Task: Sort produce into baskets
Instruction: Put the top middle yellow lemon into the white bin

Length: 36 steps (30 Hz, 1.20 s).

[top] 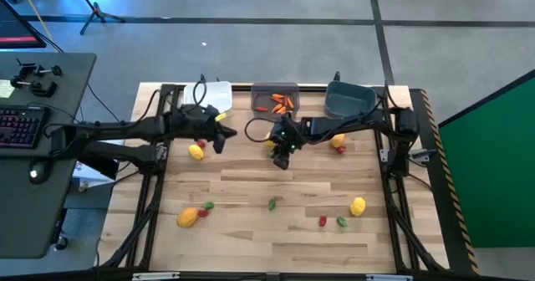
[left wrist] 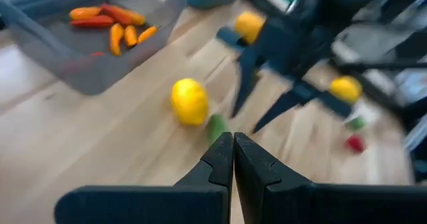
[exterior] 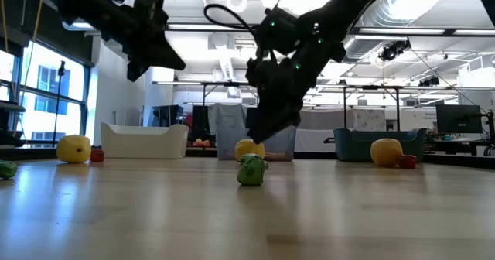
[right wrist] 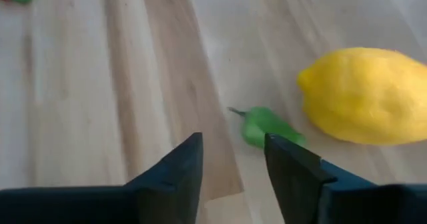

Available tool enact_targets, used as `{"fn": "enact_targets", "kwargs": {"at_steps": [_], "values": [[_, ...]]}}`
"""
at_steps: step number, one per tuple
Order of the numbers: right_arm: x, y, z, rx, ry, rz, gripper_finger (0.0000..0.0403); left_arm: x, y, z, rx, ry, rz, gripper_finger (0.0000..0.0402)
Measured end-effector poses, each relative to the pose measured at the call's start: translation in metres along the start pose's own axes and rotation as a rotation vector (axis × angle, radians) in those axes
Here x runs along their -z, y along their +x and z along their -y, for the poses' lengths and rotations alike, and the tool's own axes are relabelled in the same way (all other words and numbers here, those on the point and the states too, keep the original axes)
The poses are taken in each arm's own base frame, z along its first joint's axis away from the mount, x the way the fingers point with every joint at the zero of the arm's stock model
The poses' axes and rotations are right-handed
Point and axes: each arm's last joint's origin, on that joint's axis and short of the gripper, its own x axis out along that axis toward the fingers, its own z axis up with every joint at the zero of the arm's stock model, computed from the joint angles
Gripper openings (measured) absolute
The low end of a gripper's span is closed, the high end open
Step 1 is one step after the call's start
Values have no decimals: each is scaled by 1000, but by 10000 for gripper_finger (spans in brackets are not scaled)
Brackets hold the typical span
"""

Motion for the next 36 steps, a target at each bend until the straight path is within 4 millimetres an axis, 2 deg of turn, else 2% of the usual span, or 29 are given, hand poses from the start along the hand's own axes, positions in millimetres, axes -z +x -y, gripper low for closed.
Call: {"fn": "enact_targets", "kwargs": {"at_steps": [7, 12, 16, 20, 24, 29, 36], "values": [[0, -1, -7, 85, -185, 21, 179, 17, 2, -4, 20, -32, -7, 0], [-19, -17, -7, 170, -367, -13, 199, 19, 3, -5, 15, -32, -16, 2], [-40, -30, -3, 205, -473, -4, 239, 19, 3, -5, 13, -31, -18, 9], [-45, -35, 7, 219, -551, -44, 286, 20, 3, -6, 8, -32, -30, 17], [-38, -28, 22, 191, -678, -127, 310, 22, 3, -6, 0, -30, -44, 24], [-36, -16, 35, 123, -871, -144, 314, 22, 3, -6, 22, -13, -55, 32], [-34, 8, 52, 94, -923, -177, 314, 24, 3, -5, 57, -16, -93, 40]]}}
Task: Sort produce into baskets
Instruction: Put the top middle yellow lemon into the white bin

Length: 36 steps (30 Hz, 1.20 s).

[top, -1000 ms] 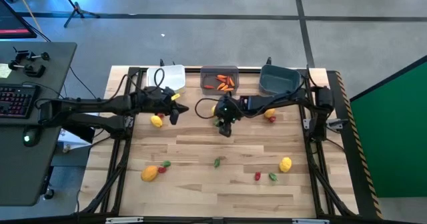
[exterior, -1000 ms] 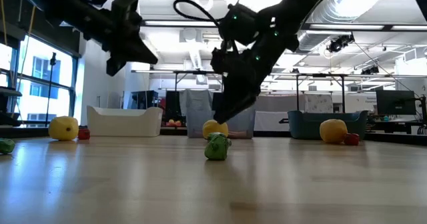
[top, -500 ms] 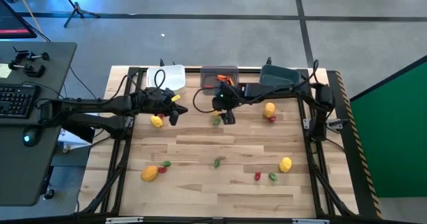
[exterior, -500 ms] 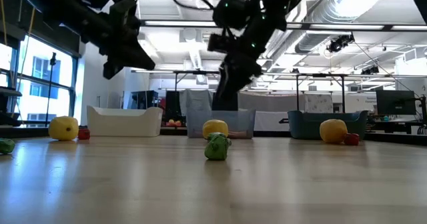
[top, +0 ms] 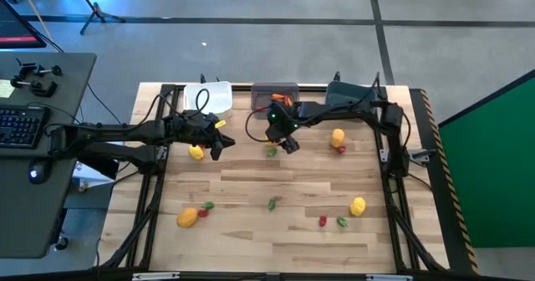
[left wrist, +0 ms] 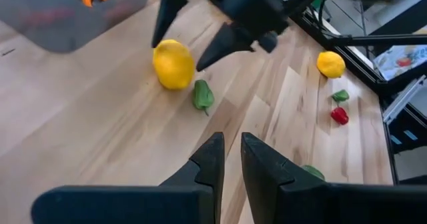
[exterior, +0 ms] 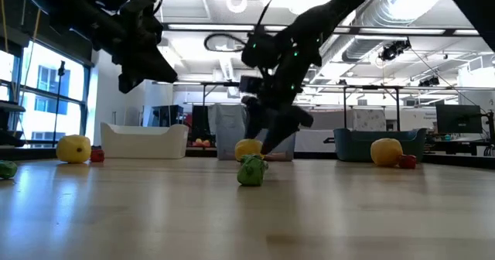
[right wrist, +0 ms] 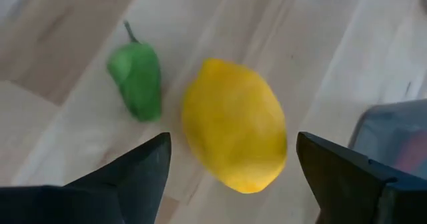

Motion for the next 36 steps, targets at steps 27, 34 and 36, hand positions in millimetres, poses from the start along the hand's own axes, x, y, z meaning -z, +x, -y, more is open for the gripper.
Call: {"fn": "enact_targets", "kwargs": {"at_steps": [27, 34, 36], "values": [[-19, -21, 20, -107, 785, 356, 116, -24, -37, -8, -8, -57, 265, 22], [-51, -39, 35, -91, 897, 717, 116, -27, -39, -12, 17, -71, 259, 75], [-56, -42, 35, -91, 900, 760, 116, -26, -39, -11, 22, -70, 256, 99]]}}
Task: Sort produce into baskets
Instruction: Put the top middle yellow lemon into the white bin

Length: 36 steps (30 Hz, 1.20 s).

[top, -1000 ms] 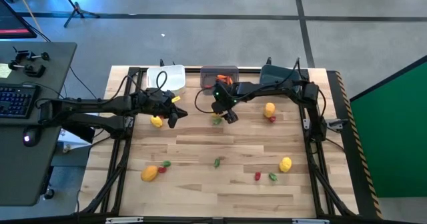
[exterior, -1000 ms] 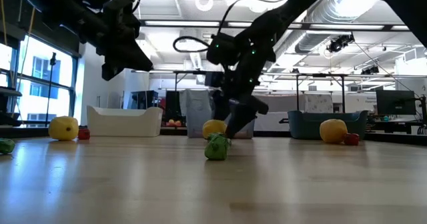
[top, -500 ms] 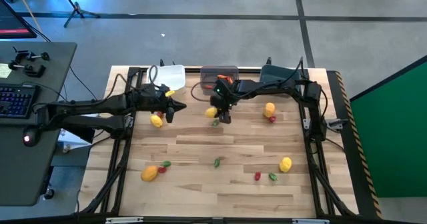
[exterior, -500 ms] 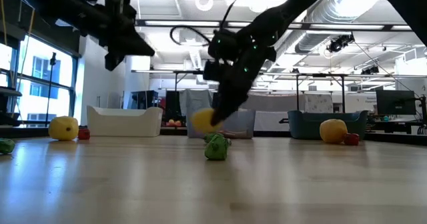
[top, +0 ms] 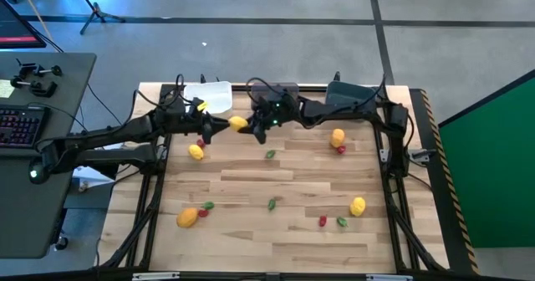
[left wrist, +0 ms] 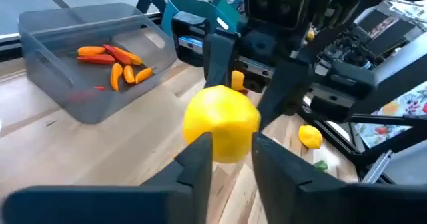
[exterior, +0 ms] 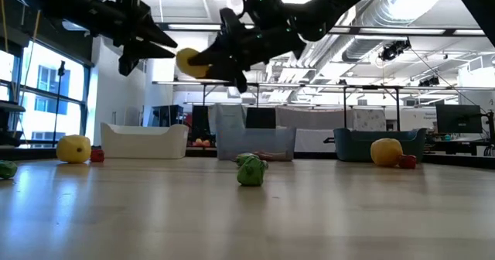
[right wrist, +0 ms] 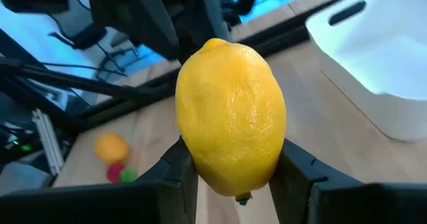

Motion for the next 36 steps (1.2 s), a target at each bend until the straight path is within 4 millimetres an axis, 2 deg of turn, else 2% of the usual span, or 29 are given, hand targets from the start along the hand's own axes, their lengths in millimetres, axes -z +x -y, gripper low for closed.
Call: {"fn": "enact_targets", "kwargs": {"at_steps": [6, 11, 23, 36], "values": [[1, 4, -12, -29, -7, 17, 116, 2, 2, 2, 69, 6, -50, 171], [4, 7, -18, -32, -17, 3, 116, 4, 6, 4, 95, 58, -67, 207], [6, 7, -20, -67, -18, -19, 116, 8, 11, 6, 111, 70, -90, 205], [6, 8, -22, -84, 3, -25, 116, 5, 2, 4, 104, 73, -86, 209]]}}
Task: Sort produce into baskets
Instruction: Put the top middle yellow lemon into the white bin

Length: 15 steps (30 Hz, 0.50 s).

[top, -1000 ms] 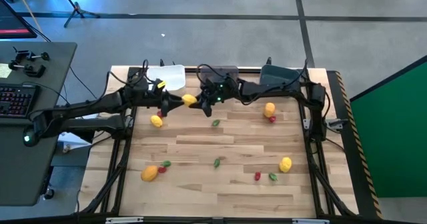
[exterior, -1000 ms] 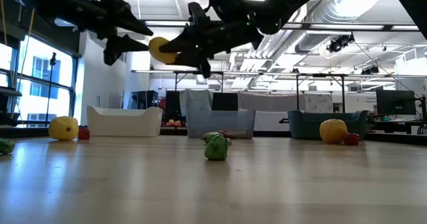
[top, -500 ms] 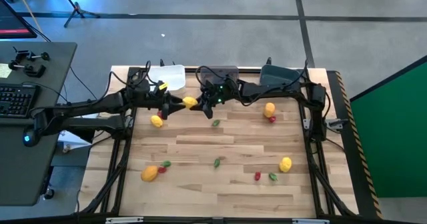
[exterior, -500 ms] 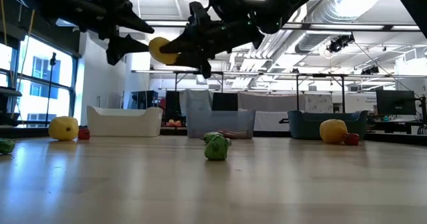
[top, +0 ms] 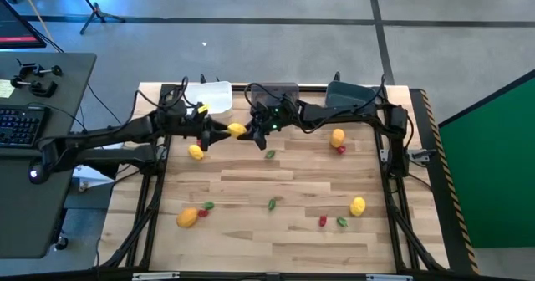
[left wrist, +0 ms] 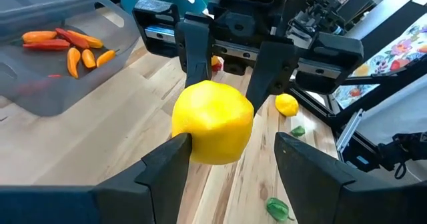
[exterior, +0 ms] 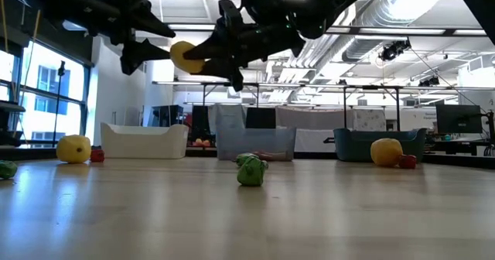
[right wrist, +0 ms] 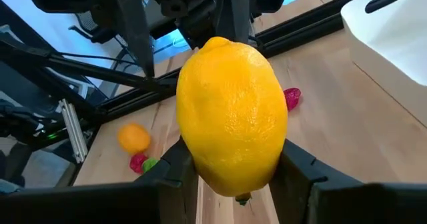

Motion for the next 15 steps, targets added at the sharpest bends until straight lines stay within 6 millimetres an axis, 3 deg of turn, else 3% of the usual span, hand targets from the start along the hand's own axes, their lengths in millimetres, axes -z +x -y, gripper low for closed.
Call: {"fn": "enact_targets", "kwargs": {"at_steps": [9, 15], "values": [[2, 3, -7, -27, -5, -15, 116, 0, -7, -3, -32, 2, 1, 210], [4, 5, -12, -29, -17, -18, 116, 1, -2, 1, 42, -20, -27, 210]]}}
